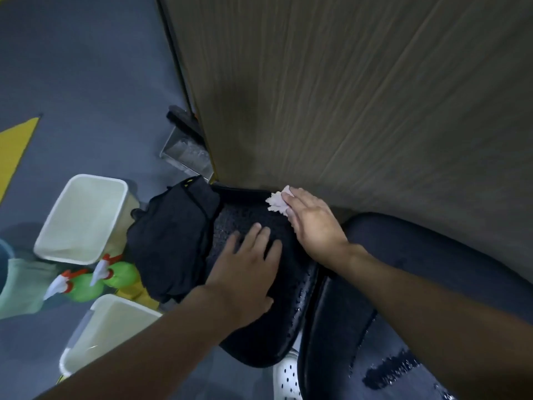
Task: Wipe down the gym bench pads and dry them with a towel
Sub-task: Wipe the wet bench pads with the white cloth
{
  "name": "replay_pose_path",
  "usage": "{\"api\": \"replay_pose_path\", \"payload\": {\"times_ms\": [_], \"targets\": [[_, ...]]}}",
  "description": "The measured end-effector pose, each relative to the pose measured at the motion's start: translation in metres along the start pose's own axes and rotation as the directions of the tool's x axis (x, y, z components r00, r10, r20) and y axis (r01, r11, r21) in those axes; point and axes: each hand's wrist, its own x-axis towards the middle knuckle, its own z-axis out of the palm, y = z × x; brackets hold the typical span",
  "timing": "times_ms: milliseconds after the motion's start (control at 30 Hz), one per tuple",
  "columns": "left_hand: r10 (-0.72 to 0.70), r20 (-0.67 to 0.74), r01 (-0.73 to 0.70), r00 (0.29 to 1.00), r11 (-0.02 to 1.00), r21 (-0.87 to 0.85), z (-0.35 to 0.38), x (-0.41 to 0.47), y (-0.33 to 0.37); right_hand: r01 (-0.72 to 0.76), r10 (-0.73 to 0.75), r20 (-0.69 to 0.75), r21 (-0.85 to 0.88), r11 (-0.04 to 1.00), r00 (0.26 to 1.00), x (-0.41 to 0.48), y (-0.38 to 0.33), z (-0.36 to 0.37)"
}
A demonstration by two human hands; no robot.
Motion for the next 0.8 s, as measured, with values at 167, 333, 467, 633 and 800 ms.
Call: {"api": "replay_pose_path", "payload": {"times_ms": [167,333,467,633,800], "targets": [[-0.007,-0.038,0.002,0.999,0.991,-0.135,0.022,0.005,0.045,-0.185,0.318,-0.294,0.402,0.897,0.901,-0.046,-0.002,-0.017],[-0.022,-0.105,0.005,0.994,0.987,-0.16,0.043,0.011,0.069,-0.2,0.342,-0.415,0.348,0.916,0.843,-0.112,-0.002,-0.05],[-0.016,-0.231,0.003,0.973,0.998,-0.06,0.062,0.016,0.07,-0.328,0.323,-0.061,-0.123,0.936,0.944,-0.145,0.008,-0.035],[-0.004,-0.337,-0.008,0.941,0.999,-0.032,0.073,0.021,0.067,-0.279,0.31,0.062,-0.298,0.913,0.949,-0.136,0.017,-0.013],[0.003,-0.39,-0.008,0.921,1.0,-0.01,0.08,0.025,0.067,-0.38,0.391,-0.03,-0.321,0.868,0.92,-0.103,0.036,-0.006]]}}
